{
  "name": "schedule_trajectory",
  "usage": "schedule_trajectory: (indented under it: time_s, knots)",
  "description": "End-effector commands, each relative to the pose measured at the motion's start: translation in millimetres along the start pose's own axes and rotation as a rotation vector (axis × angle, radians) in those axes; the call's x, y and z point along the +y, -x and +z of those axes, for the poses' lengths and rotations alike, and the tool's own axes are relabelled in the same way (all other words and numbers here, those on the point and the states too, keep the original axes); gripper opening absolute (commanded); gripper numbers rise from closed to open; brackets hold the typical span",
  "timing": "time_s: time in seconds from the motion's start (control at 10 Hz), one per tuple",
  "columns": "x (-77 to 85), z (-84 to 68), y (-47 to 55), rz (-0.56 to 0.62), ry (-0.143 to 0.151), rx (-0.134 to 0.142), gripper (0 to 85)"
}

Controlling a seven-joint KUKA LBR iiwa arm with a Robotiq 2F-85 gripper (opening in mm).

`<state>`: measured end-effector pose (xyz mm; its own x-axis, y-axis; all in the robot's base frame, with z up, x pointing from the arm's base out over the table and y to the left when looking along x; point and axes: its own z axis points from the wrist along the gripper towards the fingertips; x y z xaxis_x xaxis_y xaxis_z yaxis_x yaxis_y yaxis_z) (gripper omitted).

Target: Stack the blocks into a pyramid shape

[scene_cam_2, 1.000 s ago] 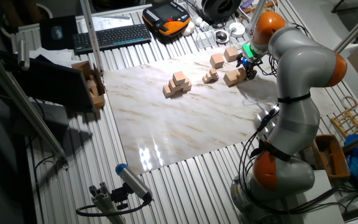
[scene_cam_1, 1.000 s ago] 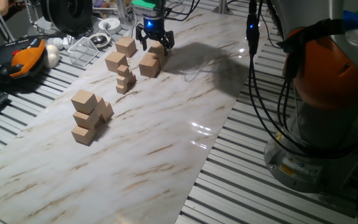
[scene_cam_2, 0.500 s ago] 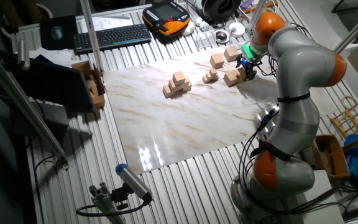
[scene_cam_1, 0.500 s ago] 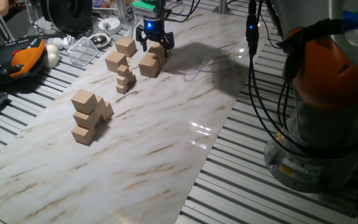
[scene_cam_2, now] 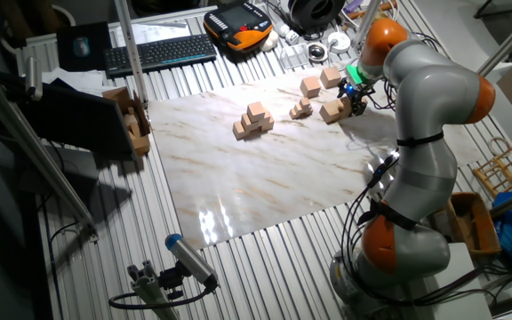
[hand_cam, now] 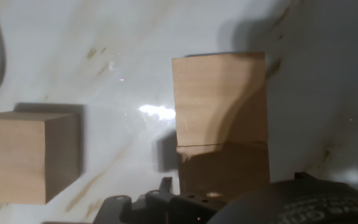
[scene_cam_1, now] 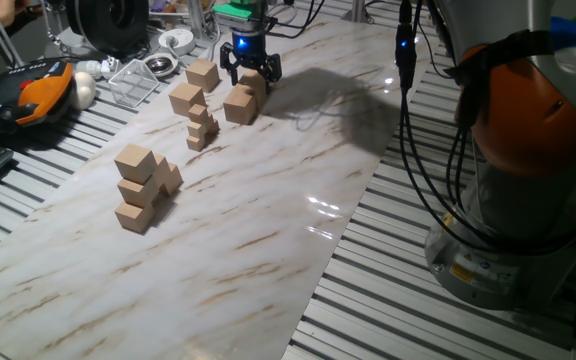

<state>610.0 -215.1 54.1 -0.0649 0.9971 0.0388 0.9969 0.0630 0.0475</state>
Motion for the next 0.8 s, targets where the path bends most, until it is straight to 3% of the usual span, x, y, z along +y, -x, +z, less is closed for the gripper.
schedule_trajectory:
  time_s: [0.0, 0.7]
  knots:
    - [-0.5, 0.5, -0.2, 0.001, 0.000, -0.002, 85.0]
    - [-3.3, 0.5, -0.8, 0.010, -0.004, -0.012, 85.0]
